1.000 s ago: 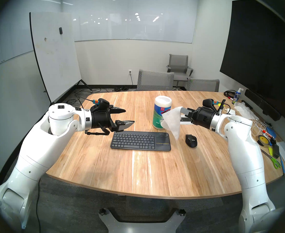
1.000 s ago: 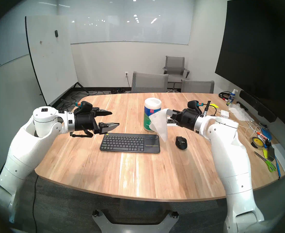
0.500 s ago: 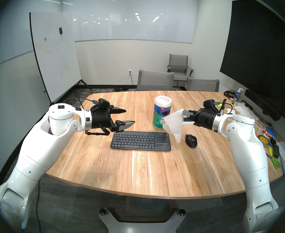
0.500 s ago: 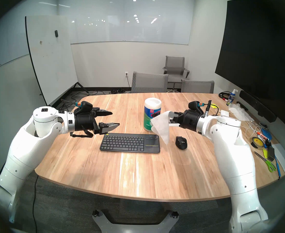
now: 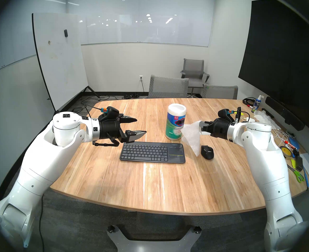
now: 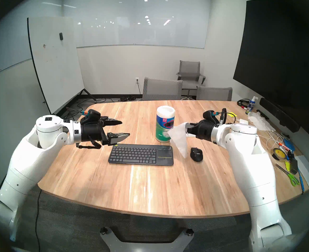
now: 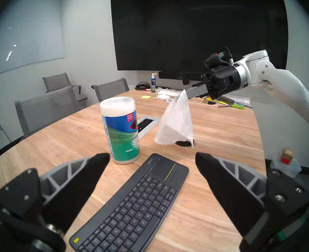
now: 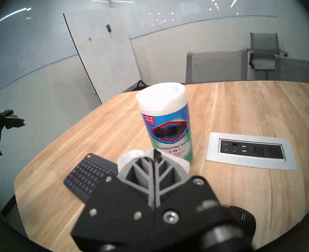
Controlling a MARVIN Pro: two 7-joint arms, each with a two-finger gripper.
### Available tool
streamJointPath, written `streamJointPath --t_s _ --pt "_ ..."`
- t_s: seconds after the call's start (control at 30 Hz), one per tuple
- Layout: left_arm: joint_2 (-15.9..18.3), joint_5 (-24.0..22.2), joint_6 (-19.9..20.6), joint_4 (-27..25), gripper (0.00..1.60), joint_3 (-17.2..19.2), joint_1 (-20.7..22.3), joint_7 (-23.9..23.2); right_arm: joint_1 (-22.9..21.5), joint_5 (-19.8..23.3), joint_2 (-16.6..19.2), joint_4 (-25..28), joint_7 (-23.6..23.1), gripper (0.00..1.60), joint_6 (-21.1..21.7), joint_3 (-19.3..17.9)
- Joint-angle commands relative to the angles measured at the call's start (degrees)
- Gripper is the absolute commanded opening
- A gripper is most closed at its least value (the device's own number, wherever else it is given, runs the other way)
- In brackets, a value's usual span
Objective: Wipe the keyboards and mice with a disinfecting wipe, then set the wipe down
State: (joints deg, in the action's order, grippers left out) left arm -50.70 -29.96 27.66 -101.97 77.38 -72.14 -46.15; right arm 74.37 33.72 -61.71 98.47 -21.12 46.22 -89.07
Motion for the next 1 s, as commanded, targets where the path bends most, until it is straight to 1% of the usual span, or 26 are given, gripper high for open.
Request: streamJointPath --t_s 0.0,0.13,0.33,0.37,0.63,0.8,0.97 --pt "-0.12 -0.2 -0.15 -0.99 1.6 0.38 0.59 -0.03 -5.08 -2.02 -1.18 -0.8 3.13 0.0 -0.08 1.09" --pt "-0.14 -0.18 -0.15 -0.98 1.6 0.38 0.59 -0.05 -6.57 -3.59 -1.97 -2.1 5.65 0.0 0.46 1.87" --pt "-0.15 -0.17 -0.14 -0.99 1.6 0.4 0.59 -0.06 -8.29 -4.97 -2.72 -3.84 8.06 0.0 1.18 2.36" --pt "-0.15 -0.17 -0.14 -0.99 1.6 0.4 0.59 -0.06 -8.29 -4.97 -2.72 -3.84 8.06 0.0 1.18 2.36" --pt "-0.16 -0.14 -0.15 -0.95 1.6 0.39 0.6 -0.1 -9.87 -3.85 -0.55 -6.7 7.08 0.0 3.46 -1.76" --pt "-0.17 -0.14 -0.14 -0.98 1.6 0.41 0.59 -0.09 -10.49 -3.38 0.75 -8.34 5.87 0.0 4.25 -2.78" --pt "-0.17 -0.14 -0.13 -0.99 1.6 0.42 0.58 -0.09 -9.71 -2.85 2.01 -8.09 4.26 0.0 4.68 -3.45"
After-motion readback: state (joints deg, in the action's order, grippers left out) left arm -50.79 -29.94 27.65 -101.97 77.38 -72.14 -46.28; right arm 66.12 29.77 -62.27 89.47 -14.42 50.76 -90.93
